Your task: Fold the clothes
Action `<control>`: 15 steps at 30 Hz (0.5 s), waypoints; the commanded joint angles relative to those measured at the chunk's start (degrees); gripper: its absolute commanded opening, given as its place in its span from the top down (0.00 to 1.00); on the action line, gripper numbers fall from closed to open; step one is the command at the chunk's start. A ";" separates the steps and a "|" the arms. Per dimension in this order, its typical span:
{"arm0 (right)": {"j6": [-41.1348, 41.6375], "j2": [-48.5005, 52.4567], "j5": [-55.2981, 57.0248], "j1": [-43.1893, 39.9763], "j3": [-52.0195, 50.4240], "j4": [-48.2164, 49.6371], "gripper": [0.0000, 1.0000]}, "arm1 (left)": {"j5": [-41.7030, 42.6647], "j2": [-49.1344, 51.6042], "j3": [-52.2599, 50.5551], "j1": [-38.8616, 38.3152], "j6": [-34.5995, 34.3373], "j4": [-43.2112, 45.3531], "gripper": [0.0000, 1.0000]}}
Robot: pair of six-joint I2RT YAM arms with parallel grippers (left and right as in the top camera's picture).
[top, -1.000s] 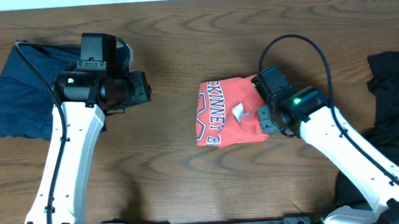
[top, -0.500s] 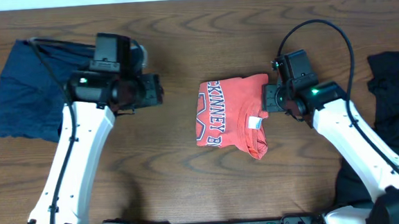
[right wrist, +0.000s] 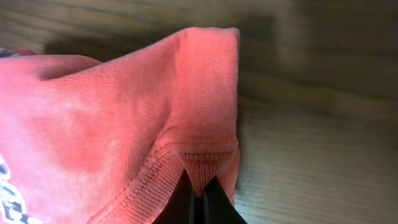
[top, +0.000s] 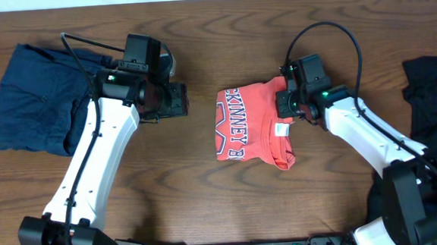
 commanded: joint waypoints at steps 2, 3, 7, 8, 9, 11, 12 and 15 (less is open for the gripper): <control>-7.06 -4.11 0.74 -1.88 1.79 2.64 0.99 | -0.13 0.50 0.61 -0.13 0.98 0.74 0.42; -7.06 -4.11 1.64 -2.21 1.79 3.32 0.99 | -0.13 0.50 0.61 -0.13 0.98 1.09 0.42; -7.10 -3.02 3.13 -3.85 1.79 5.38 0.99 | -0.13 0.50 0.61 -0.15 0.96 1.51 0.42; -7.17 -2.54 3.21 -4.24 1.79 5.99 0.99 | -0.11 0.50 0.61 -0.15 0.96 1.49 0.42; -7.17 -2.10 3.23 -4.66 1.79 6.67 0.97 | -0.11 0.50 0.61 -0.15 0.96 1.49 0.42; -7.32 -1.55 1.51 -5.25 1.79 7.54 0.90 | -0.11 0.50 0.59 -0.15 0.96 1.49 0.42; -8.68 -1.55 -0.02 -5.29 1.79 7.54 0.90 | -0.11 0.50 0.55 -0.15 0.96 1.49 0.42; -9.94 -1.55 0.22 -5.35 1.79 8.35 0.75 | -0.11 0.50 0.31 -0.15 0.96 1.49 0.42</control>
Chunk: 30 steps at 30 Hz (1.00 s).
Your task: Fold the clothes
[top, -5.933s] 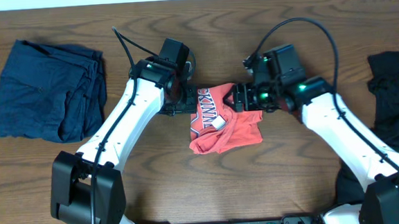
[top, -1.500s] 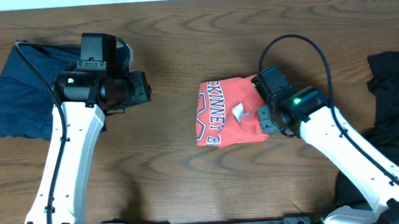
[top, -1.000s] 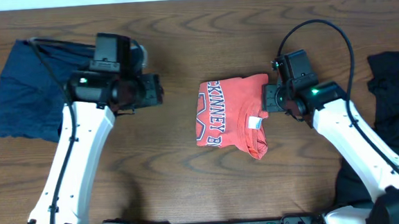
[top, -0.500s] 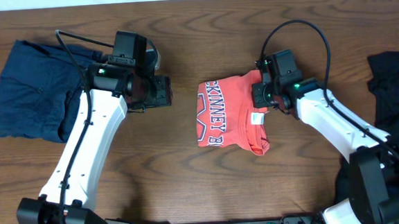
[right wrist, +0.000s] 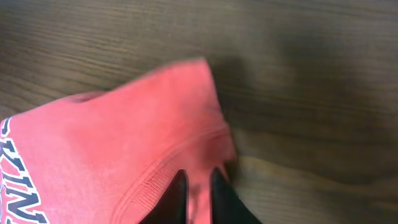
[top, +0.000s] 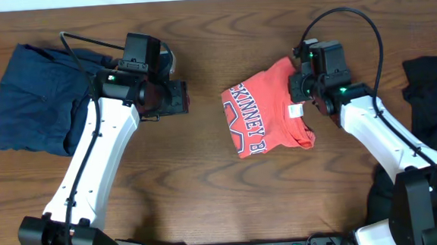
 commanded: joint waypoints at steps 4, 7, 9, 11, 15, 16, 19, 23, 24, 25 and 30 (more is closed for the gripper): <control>0.87 0.28 2.29 -1.68 1.22 0.83 0.69 | -0.09 0.59 0.09 -0.15 0.96 -0.11 0.42; 1.57 -0.79 -12.41 -2.34 1.25 0.13 0.98 | -0.09 0.59 0.02 -0.55 0.98 -0.31 0.42; 3.80 -0.68 -23.10 -2.05 1.20 0.15 0.99 | -0.09 0.59 -0.13 -1.16 0.98 -0.13 0.42; 5.31 0.17 -26.82 -1.31 1.11 -0.04 0.99 | -0.09 0.61 -0.39 -1.86 0.98 0.52 0.43; 5.51 5.66 -24.22 0.59 1.11 1.25 0.99 | -0.09 0.72 -1.81 -3.87 0.98 3.91 0.53; 6.54 8.17 -22.69 0.90 1.11 1.90 0.99 | -0.09 0.87 -2.14 -4.37 0.98 4.70 0.54; 11.80 16.52 -21.35 0.63 1.11 3.50 0.99 | -0.11 1.66 -2.93 -5.84 1.01 6.40 0.54; 20.44 25.27 -23.85 -1.14 1.14 2.14 0.99 | -0.07 3.96 -2.93 -7.23 0.98 6.60 0.54; 21.16 26.53 -24.87 -1.66 1.14 0.74 0.99 | -0.07 4.79 -2.93 -7.56 0.98 6.82 0.54; 21.33 27.26 -25.55 -2.12 1.14 -0.66 0.99 | -0.02 5.55 -2.93 -7.89 0.96 7.23 0.53; 15.67 26.60 -25.68 -2.64 1.14 -5.18 0.95 | 6.88 10.84 -2.93 -10.10 0.98 15.21 0.52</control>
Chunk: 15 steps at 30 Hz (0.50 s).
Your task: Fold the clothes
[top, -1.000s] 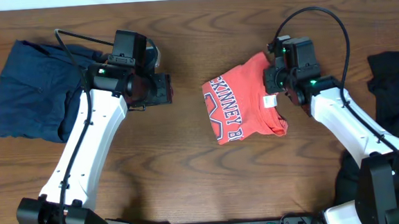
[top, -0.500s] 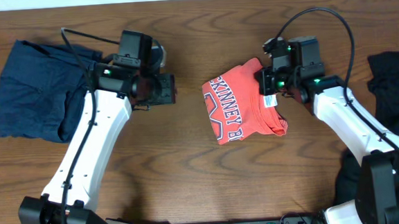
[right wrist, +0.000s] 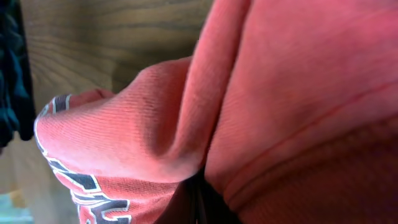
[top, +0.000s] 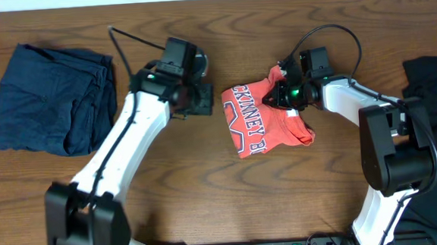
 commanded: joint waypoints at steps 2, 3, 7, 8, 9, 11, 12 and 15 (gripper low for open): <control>-5.01 3.67 6.69 0.00 -4.11 -5.79 0.94 | 8.33 5.42 -0.57 -2.36 0.68 7.48 0.49; -6.62 2.75 6.71 0.00 -4.11 -6.49 0.93 | 9.86 6.75 -0.57 -2.84 0.68 9.79 0.48; -10.71 -3.63 6.82 -0.52 -4.11 -9.44 0.91 | 13.38 12.31 -0.57 -4.76 0.63 17.94 0.48; -10.95 -5.49 7.10 -0.68 -4.11 -10.10 0.90 | 13.40 13.64 -0.57 -5.07 0.63 19.23 0.50; -11.04 -7.50 7.32 -0.74 -4.11 -10.71 0.90 | 13.40 14.99 -0.57 -5.25 0.39 20.35 0.57; -10.99 -12.04 7.87 -0.79 -4.11 -12.13 0.90 | 13.42 18.01 -0.57 -5.53 -0.74 22.01 0.66; -10.97 -13.86 8.26 -0.81 -4.11 -12.81 0.90 | 13.40 19.30 -0.57 -5.55 -1.16 22.36 0.68; -9.77 -19.19 9.99 -0.79 -4.11 -15.10 0.90 | 13.42 23.52 -0.57 -5.55 -1.36 22.51 0.73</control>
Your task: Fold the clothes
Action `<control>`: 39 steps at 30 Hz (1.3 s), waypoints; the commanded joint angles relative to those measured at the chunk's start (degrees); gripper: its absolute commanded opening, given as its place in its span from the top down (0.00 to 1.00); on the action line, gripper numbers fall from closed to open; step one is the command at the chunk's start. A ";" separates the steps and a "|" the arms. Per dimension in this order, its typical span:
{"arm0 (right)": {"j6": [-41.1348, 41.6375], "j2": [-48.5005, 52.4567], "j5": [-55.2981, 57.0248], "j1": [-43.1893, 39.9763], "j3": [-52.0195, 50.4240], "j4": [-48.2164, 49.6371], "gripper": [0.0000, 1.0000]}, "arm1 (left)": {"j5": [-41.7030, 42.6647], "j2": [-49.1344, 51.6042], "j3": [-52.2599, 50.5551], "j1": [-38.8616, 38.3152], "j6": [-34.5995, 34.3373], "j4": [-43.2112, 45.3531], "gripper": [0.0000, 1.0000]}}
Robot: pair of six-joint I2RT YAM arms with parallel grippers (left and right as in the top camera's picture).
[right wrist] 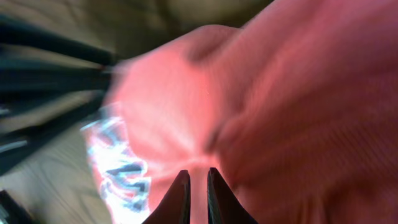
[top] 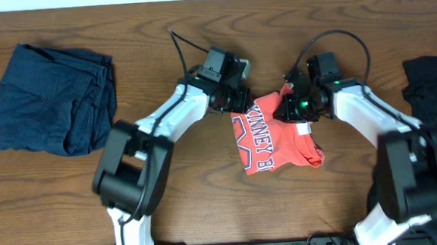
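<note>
The red shirt [top: 273, 142] with white and navy lettering lies folded mid-table, its print facing left. My right gripper [top: 288, 109] sits on the shirt's upper right part. In the blurred right wrist view its fingers [right wrist: 180, 190] stand almost together with red shirt [right wrist: 280, 93] fabric in the narrow gap at the right gripper [right wrist: 197, 180]. My left gripper [top: 238, 101] is at the shirt's upper left corner, touching or nearly touching the cloth; whether it is open is hidden. Dark blurred bars of the left gripper [right wrist: 43, 118] show beyond the shirt.
A crumpled navy garment [top: 50, 98] lies at the far left. A black garment [top: 434, 98] lies at the right edge. Bare wooden table [top: 208, 207] surrounds the shirt in front.
My left gripper has moved right, from short of the shirt to its upper left corner. The shirt sits slightly lower and further right. My right gripper remains on its upper right part.
My right gripper was shut on the shirt's edge while the left arm stayed beside the navy garment. Then the shirt lay further right and turned. Later the left gripper was closer and the right was buried in a fold. Now both grippers are at the shirt's top edge.
</note>
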 commanded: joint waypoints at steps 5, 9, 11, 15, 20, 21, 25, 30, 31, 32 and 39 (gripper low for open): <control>0.37 -7.96 6.34 -0.59 0.00 -6.25 0.89 | 1.18 5.86 -0.31 0.63 -0.48 -0.59 0.77; 2.40 -5.73 13.11 -0.46 -1.22 -9.29 0.92 | 1.18 2.27 0.74 1.99 -0.35 -1.81 0.72; 3.91 -3.63 15.72 -0.48 -2.54 -8.92 0.94 | 1.18 -0.83 1.11 2.80 0.70 -2.40 0.68; 6.58 1.77 16.96 -0.50 -5.31 -5.77 0.95 | 1.16 -7.87 1.11 3.52 0.90 -3.74 0.56; 7.52 8.39 11.67 -0.44 -6.05 -4.09 0.97 | 1.18 -12.28 1.11 1.29 0.85 -9.38 0.53; 7.32 8.72 10.82 -0.44 -6.05 -4.09 0.96 | 1.18 -12.26 1.07 0.44 0.83 -11.23 0.53; 5.81 7.45 10.73 -0.61 -5.64 -4.09 0.95 | 1.14 -10.86 -0.42 -2.78 0.83 -16.94 0.55; 4.81 1.73 9.38 -1.29 -4.37 -5.16 0.92 | -2.93 -8.15 -3.91 -5.55 -7.32 -18.51 0.60; 4.26 -0.11 8.37 -1.36 -4.31 -5.31 0.91 | -3.69 -7.48 -4.92 -5.81 -10.80 -17.57 0.61; 3.61 -2.19 7.48 -1.33 -4.33 -5.68 0.88 | -3.85 -6.75 -5.79 -5.90 -13.33 -16.52 0.63; -1.57 -13.16 6.25 -1.11 -4.39 -13.33 0.56 | -3.87 -1.14 -9.57 -6.03 -19.58 -9.79 0.69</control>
